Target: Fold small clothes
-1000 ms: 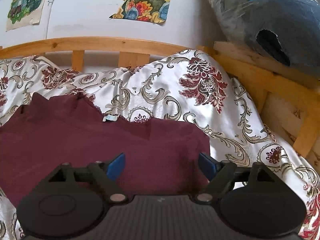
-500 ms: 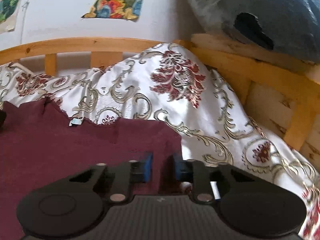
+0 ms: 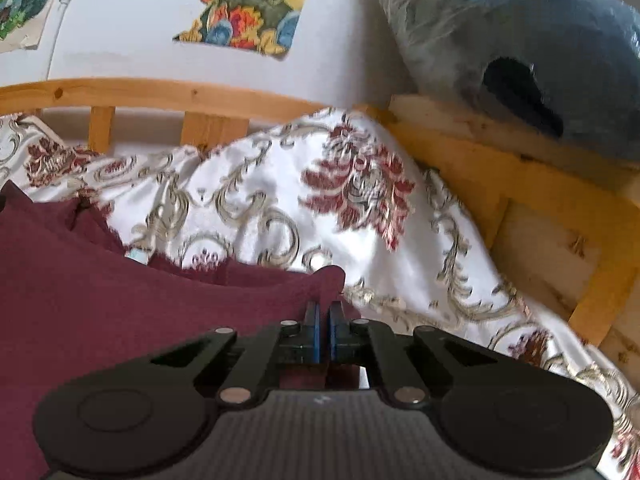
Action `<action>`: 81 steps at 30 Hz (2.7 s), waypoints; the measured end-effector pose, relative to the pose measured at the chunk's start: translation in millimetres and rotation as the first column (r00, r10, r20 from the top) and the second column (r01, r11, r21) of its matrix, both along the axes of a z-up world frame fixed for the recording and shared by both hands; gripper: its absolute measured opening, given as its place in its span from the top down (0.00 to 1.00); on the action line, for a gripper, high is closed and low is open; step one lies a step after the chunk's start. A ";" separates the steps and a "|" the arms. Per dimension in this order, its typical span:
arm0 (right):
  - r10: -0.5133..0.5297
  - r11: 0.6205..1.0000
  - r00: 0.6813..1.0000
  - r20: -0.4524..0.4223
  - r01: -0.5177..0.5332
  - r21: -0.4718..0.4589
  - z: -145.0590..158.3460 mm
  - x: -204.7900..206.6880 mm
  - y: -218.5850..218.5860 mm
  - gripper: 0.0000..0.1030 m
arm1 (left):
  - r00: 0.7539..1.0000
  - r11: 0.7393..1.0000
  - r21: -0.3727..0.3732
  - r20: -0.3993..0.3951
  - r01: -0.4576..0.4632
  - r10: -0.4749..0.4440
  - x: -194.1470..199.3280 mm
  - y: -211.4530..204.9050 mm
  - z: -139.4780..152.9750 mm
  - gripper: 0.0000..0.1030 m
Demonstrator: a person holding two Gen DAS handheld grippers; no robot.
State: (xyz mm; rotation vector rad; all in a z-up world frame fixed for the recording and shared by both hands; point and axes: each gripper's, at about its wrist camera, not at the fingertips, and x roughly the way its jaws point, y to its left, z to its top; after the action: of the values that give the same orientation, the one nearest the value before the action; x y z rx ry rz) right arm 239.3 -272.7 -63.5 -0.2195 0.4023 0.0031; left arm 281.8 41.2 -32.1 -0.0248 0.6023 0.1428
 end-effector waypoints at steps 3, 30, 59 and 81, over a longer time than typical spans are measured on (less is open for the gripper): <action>0.002 1.000 1.000 -0.016 -0.002 0.000 -2.7 0.4 0.1 0.94 | 1.000 1.000 -0.007 -0.027 -0.005 0.005 -0.7 0.9 -4.4 0.94; 0.132 0.980 0.987 -0.087 -0.117 0.161 19.3 -81.1 64.4 0.00 | 0.997 0.936 -0.343 0.035 0.074 -0.065 -157.2 27.0 -16.6 0.01; 0.159 0.987 0.970 -0.183 -0.161 0.005 -27.8 -85.3 114.9 0.00 | 0.993 0.936 -0.352 -0.118 -0.017 -0.026 -126.3 25.8 -46.2 0.01; 0.151 0.988 0.970 -0.191 -0.153 0.004 -29.9 -84.5 114.7 0.00 | 0.991 0.919 -0.392 -0.135 -0.042 -0.012 -118.3 24.7 -38.5 0.34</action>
State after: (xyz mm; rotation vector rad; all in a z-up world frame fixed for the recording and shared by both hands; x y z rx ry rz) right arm 154.9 -157.9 -93.4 -0.2610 0.5756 0.1739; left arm 163.5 65.9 -70.6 -0.4148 0.7595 0.0358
